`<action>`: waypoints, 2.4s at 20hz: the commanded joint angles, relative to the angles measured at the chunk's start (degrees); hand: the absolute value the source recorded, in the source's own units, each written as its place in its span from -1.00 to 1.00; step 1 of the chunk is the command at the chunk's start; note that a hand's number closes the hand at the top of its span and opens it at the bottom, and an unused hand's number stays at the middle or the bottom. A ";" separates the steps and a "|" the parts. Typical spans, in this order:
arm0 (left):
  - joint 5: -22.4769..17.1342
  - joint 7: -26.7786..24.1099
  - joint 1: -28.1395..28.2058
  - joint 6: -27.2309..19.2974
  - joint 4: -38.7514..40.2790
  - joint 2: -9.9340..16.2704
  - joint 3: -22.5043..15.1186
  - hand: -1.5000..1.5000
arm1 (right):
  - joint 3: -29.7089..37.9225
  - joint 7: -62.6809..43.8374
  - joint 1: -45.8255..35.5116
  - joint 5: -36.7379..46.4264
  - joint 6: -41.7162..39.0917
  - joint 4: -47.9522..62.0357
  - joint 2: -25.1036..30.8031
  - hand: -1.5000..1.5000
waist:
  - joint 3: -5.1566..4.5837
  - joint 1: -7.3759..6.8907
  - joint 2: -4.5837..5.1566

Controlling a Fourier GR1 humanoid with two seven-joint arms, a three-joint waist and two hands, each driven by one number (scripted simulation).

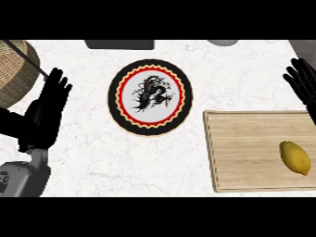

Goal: Pick the lemon from the tray and place it in the plate

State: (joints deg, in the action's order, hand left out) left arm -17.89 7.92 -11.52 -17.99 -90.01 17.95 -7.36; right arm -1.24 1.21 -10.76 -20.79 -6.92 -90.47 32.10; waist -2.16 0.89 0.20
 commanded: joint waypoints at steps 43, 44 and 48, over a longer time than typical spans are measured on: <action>12.28 -3.58 -1.01 10.30 8.92 1.79 0.36 0.00 | 2.04 -35.84 19.96 31.10 -4.72 -20.58 16.43 -1.00 | 2.14 -0.90 -0.24; 12.76 -4.26 -2.74 10.41 10.19 2.50 1.75 0.00 | 5.74 -33.22 16.79 26.84 -9.49 -16.56 19.10 -1.00 | 2.15 -0.94 -0.19; 16.02 -4.92 -2.36 9.24 10.17 -1.32 0.61 0.00 | 2.73 -31.92 13.40 33.21 -10.24 -12.28 12.96 -1.00 | 2.16 -1.00 -0.17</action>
State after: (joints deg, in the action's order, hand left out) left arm -3.84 4.29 -14.57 -8.85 -80.05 18.36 -6.88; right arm 1.93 -31.20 6.37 10.23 -14.21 -106.63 48.07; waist -0.02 -0.01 0.01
